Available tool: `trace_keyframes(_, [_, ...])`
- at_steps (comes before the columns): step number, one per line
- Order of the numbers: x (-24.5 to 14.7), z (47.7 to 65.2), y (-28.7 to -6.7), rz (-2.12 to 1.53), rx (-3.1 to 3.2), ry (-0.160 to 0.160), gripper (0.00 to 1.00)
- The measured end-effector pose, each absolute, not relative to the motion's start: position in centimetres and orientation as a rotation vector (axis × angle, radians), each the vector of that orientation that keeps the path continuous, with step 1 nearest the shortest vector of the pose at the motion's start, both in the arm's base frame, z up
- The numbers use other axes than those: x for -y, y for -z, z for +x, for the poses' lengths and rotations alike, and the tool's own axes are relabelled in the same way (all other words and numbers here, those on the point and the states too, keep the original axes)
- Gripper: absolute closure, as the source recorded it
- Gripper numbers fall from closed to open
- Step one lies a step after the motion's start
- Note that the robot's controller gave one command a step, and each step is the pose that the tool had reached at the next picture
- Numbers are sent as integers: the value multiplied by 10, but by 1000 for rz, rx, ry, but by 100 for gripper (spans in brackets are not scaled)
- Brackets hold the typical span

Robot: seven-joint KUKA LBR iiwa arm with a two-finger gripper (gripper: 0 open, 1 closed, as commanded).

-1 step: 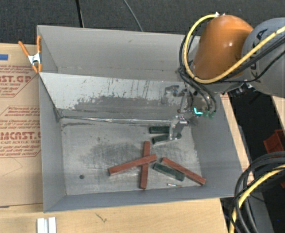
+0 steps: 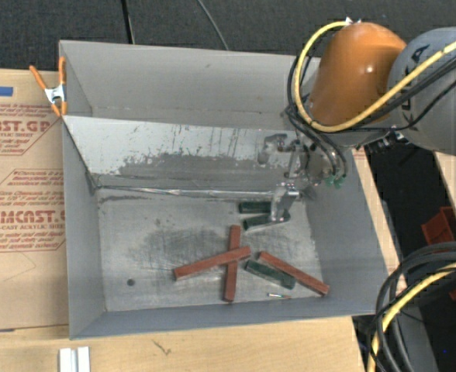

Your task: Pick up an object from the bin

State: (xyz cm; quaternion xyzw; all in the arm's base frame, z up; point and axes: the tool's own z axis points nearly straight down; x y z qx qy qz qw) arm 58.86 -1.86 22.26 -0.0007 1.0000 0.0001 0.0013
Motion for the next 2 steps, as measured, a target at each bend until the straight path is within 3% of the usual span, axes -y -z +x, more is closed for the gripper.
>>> trace_keyframes(1, [33,575,-153,93,-3134,-1,0])
trace_keyframes(2, [62,571,-99,7,-3142,0,0])
